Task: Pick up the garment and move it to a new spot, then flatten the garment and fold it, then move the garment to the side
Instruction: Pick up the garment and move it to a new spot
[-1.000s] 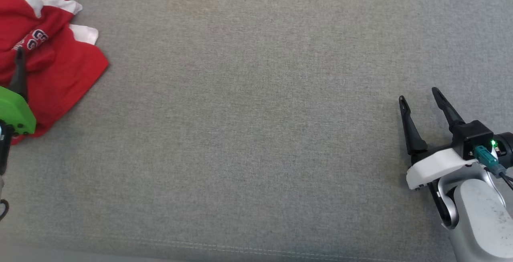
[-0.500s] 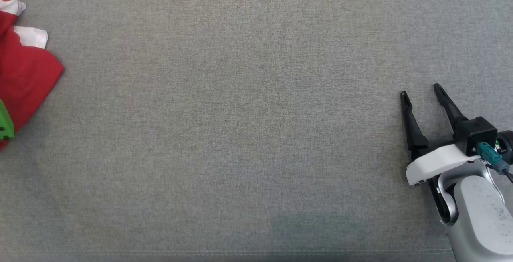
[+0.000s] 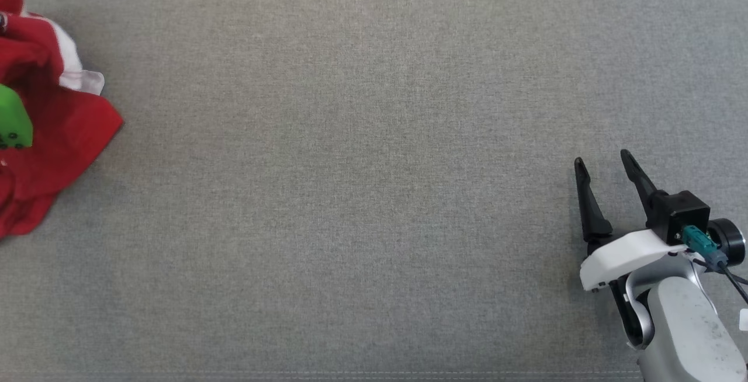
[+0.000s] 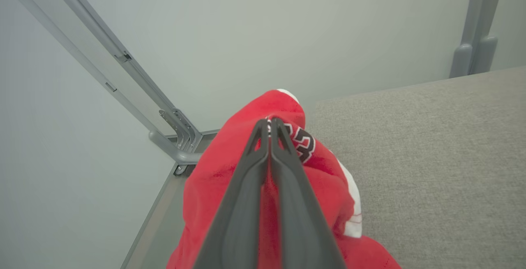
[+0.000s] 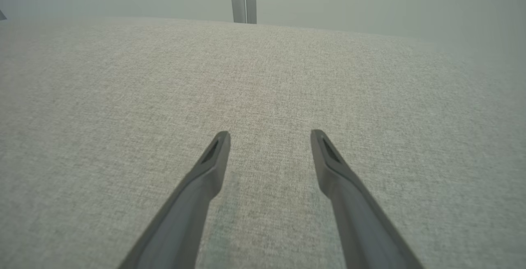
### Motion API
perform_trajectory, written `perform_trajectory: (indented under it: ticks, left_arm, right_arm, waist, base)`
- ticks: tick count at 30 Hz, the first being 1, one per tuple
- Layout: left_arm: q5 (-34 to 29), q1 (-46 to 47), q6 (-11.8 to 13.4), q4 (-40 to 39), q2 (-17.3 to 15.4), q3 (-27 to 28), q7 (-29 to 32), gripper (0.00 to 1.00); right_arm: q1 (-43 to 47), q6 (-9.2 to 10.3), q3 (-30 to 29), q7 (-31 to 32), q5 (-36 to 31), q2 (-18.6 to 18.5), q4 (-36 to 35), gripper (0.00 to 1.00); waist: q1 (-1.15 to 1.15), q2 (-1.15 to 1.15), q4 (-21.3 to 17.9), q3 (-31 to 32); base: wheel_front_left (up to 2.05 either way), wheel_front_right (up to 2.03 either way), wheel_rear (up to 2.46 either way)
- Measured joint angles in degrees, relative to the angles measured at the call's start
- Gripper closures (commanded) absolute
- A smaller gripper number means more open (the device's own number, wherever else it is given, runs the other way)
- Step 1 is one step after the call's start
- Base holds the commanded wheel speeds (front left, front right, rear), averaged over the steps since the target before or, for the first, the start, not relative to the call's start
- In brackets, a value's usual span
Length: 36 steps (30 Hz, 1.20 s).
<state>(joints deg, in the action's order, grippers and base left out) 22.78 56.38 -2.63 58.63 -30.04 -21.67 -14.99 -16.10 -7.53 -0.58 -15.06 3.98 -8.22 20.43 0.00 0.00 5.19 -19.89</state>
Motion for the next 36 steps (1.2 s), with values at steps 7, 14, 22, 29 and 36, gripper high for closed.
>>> perform_trajectory:
  ticks: [7, 14, 22, 29, 36]
  left_arm:
    - [-2.2, -0.1, -2.1, -13.2, 6.0, -1.4, -0.1, 1.0]
    - [-1.9, -7.3, -3.9, -21.4, 19.5, -5.4, 0.0, 1.0]
    - [-1.1, -13.2, -4.7, -24.0, 26.6, -10.5, 0.0, 1.0]
    - [1.0, -19.7, -4.8, -24.2, 27.3, -17.5, -0.1, 0.0]
    - [-0.3, -27.3, -4.7, -25.9, 26.1, -9.4, -0.1, 0.0]
  right_arm:
    - [1.4, 0.0, 0.8, 0.0, 1.0, 2.1, 1.6, 0.0]
    - [2.6, 0.0, 2.9, 0.0, 1.9, 3.7, 2.8, 0.0]
    - [2.4, 0.0, 5.3, 0.0, 2.7, 4.5, 3.4, 0.0]
    - [2.1, 0.0, 4.8, 0.0, 3.4, 4.8, 3.5, 0.0]
    - [2.9, 0.0, 2.9, 0.0, 3.4, 4.9, 2.8, 0.0]
  waist:
    - [0.0, 0.0, -0.1, 4.4]
    - [0.0, 0.0, -2.5, 7.5]
    - [0.0, 0.0, -8.7, 9.1]
    - [0.0, 0.0, -13.7, 9.2]
    - [0.0, 0.0, -13.9, 9.5]
  base:
    - [0.0, 0.0, 0.0]
    - [0.0, 0.0, 0.0]
    - [0.0, 0.0, 0.0]
    - [0.0, 0.0, 0.0]
    - [0.0, 0.0, 0.0]
